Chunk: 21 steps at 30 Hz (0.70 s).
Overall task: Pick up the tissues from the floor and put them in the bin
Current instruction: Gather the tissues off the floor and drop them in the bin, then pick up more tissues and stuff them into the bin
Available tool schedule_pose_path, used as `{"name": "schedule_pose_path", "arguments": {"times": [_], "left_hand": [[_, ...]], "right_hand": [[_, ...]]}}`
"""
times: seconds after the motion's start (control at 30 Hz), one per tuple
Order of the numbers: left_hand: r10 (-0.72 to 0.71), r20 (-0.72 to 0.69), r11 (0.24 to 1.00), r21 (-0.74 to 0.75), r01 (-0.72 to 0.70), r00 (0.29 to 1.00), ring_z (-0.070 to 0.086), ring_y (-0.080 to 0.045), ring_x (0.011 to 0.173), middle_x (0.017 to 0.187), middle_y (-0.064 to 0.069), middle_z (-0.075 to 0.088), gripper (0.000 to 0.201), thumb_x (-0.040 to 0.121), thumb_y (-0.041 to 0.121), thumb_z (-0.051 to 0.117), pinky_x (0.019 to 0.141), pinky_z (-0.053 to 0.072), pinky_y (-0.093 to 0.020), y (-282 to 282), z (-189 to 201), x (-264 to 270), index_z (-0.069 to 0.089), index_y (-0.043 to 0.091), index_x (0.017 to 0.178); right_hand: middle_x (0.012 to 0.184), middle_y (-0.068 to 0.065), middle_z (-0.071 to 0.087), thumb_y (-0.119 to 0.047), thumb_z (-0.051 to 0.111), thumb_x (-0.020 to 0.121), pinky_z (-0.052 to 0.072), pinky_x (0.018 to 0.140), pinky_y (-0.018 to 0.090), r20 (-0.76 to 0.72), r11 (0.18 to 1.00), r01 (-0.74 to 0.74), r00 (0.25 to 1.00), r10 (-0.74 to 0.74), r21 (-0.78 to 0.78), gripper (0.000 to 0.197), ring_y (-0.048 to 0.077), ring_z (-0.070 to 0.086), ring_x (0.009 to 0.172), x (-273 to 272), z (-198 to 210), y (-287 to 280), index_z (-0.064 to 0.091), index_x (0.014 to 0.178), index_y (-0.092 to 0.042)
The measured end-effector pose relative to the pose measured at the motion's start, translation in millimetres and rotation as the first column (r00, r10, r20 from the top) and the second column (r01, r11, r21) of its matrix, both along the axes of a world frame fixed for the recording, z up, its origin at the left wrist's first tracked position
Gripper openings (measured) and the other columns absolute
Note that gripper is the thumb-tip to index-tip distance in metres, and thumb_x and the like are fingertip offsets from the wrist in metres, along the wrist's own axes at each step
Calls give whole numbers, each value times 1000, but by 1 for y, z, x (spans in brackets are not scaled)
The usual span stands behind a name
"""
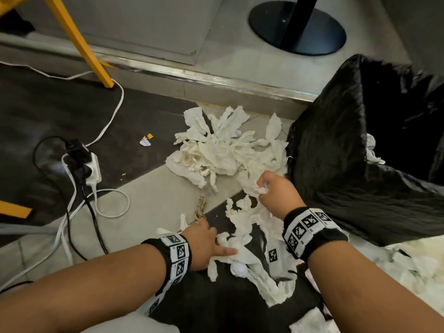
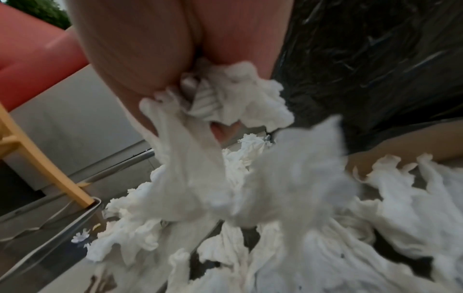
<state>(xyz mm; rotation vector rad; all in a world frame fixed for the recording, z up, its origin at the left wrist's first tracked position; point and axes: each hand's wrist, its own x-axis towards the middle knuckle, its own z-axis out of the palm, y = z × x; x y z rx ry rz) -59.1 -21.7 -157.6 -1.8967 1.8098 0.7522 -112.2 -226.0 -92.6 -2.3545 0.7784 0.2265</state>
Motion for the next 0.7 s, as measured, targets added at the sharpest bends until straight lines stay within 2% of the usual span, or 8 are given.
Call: {"name": "schedule_pose_path", "arguments": {"times": [0.07, 0.13, 0.23, 0.33, 0.4, 0.43, 0.6, 0.7], "left_hand": [[5, 28, 999, 46, -6, 1000, 40, -44, 115, 128, -20, 43, 53, 93, 34, 45, 91, 40, -49, -5, -1, -2, 22, 44, 140], [48, 19, 998, 33, -49, 999, 42, -44, 113, 122, -21, 47, 38, 93, 26, 44, 88, 45, -49, -7, 2, -1, 40, 27, 131], [204, -49, 979, -20, -205, 978, 43, -38, 112, 116, -18, 51, 32, 87, 21, 48, 87, 47, -46, -2, 10, 7, 49, 16, 119], [288, -111, 952, -80, -297, 951, 44, -31, 112, 117, -13, 52, 32, 85, 27, 52, 90, 45, -43, 7, 21, 15, 52, 16, 116], [320, -123, 936, -111, -334, 939, 46, -28, 109, 116, -10, 53, 29, 85, 28, 53, 86, 42, -38, 13, 28, 19, 55, 16, 112], [340, -132, 925, -131, -357, 931, 47, -27, 107, 115, -8, 54, 28, 85, 28, 53, 84, 41, -36, 17, 31, 19, 56, 16, 110], [501, -208, 812, -222, -539, 840, 54, -20, 101, 111, 0, 56, 21, 80, 29, 60, 82, 42, -28, 40, 45, 30, 64, 20, 99], [666, -369, 559, -328, -762, 648, 58, -18, 92, 96, 4, 56, 3, 74, 27, 65, 78, 42, -23, 45, 61, 44, 62, 27, 73]], "right_hand": [[107, 7, 59, -1, 50, 82, 47, 63, 27, -36, 1000, -14, 999, 14, 13, 29, 22, 57, 76, -4, -3, 0, 54, 96, -26], [116, 10, 59, -4, 49, 85, 47, 74, 26, -86, 999, -45, 995, 45, 3, 38, 26, 60, 95, -7, -10, 3, 57, 113, -28], [125, 8, 48, -29, 57, 88, 45, 89, 29, -159, 991, -125, 980, 116, -44, 37, 26, 54, 110, -10, -29, 15, 54, 125, -29], [147, 7, 21, -43, 67, 79, 39, 105, 33, -279, 971, -240, 933, 227, -14, 66, 29, 40, 128, -17, -56, 33, 38, 137, -41], [156, 7, -1, -44, 66, 79, 35, 110, 37, -354, 946, -325, 883, 307, 9, 71, 34, 35, 132, -24, -70, 44, 29, 140, -47], [156, 9, 0, -41, 64, 81, 37, 109, 38, -373, 935, -356, 867, 331, 4, 66, 35, 38, 130, -27, -75, 47, 31, 139, -45], [132, 10, 48, -19, 57, 84, 44, 92, 31, -305, 940, -337, 902, 305, -57, 38, 28, 54, 112, -22, -72, 47, 54, 123, -17], [117, 11, 62, -15, 59, 82, 44, 89, 29, -59, 992, -11, 998, 19, 128, 36, 28, 57, 110, -1, -37, 35, 57, 118, -10]]}}
